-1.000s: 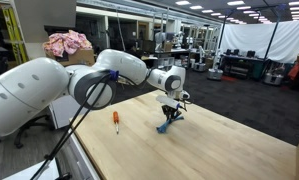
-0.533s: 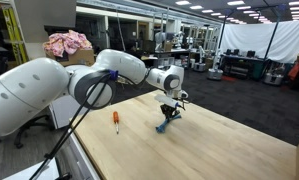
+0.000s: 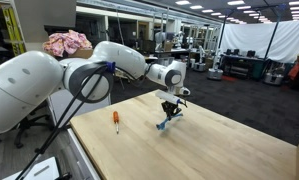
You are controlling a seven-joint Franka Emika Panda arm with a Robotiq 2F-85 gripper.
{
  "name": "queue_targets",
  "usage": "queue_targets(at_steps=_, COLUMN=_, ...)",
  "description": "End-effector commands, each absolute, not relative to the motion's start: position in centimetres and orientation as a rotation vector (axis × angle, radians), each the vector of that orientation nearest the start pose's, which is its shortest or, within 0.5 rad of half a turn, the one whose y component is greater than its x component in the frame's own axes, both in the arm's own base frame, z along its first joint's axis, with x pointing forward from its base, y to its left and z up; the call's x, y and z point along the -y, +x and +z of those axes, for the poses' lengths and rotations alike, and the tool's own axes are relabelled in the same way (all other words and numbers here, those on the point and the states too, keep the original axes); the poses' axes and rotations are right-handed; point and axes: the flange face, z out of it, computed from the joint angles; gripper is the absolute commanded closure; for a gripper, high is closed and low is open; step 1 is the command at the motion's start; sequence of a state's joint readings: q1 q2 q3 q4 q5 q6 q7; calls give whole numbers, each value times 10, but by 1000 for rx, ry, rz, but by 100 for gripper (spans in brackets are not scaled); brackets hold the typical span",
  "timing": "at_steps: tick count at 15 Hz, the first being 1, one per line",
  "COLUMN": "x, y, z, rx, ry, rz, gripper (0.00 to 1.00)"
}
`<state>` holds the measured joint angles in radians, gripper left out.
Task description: Move the ropes on the table back
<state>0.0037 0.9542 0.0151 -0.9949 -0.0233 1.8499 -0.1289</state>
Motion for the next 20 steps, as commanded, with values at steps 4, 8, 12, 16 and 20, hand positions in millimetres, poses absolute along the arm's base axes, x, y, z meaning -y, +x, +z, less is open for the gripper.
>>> queue_targets(at_steps=4, x=38, y=719, z=267, rx=93, ry=-3112, rz=274, gripper=97)
queue_targets(at_steps=8, x=66, y=691, z=257, rx=-44, ry=-3101, rz=255, gripper=97)
queue_targets(at_steps=12, x=110, y=656, z=255, rx=-311, ry=-3081, rz=181, gripper=97)
queue_targets(at_steps=16, x=143, y=608, z=246, rx=-521, ry=-3058, rz=185, gripper=97)
queue_targets(at_steps=20, x=160, y=552, z=238, rx=-795, ry=-2919, rz=199, gripper=97)
